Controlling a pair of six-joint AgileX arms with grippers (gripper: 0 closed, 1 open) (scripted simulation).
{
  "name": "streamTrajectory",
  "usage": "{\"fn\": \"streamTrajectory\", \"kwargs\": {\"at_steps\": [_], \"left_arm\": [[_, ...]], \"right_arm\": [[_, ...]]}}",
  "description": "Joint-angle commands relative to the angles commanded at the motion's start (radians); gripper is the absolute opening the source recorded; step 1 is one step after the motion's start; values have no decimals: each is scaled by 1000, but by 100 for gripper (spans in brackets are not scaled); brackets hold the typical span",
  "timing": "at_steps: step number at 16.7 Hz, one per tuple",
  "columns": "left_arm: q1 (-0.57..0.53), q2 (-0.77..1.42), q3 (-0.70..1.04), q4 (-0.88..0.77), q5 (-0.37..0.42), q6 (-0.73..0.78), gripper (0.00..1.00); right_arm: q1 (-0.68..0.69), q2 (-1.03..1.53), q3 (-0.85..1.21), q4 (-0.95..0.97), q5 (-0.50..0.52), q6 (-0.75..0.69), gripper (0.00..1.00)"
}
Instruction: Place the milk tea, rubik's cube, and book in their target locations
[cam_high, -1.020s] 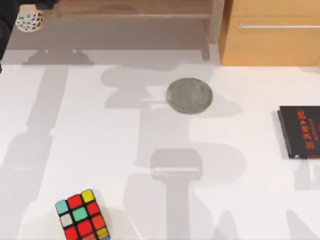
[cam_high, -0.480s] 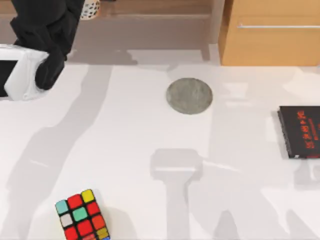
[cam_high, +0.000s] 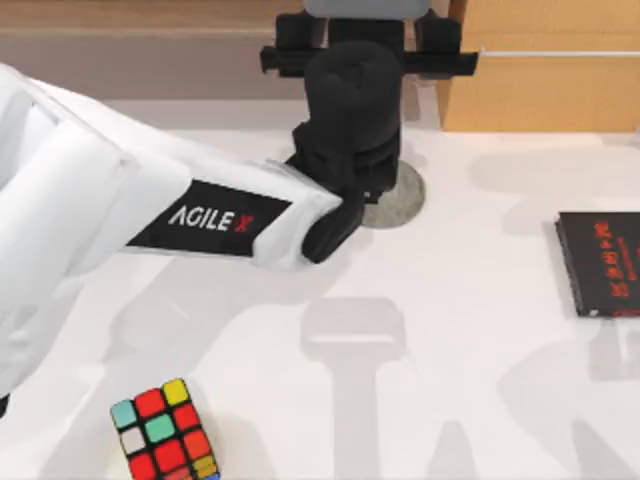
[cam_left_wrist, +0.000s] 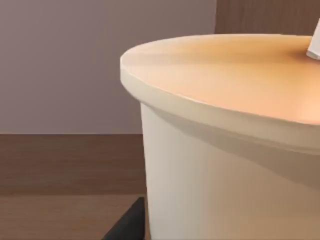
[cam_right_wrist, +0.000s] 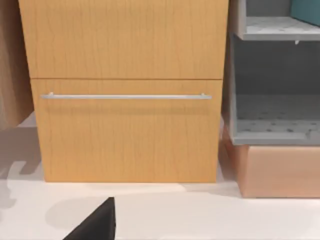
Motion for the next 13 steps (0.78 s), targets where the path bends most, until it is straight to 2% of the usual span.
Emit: {"fn": "streamTrajectory", "kwargs": {"at_steps": [3,5,13], "left_arm": [[-62,136,37,48,-118,-14,0],[-74,184,48,65,-159,-17,0],[-72,207,46,81,-165,-16,0]], "right_arm": [[0,0,0,0,0,0,100],[0,0,0,0,0,0,100],[0,0,0,0,0,0,100]]}}
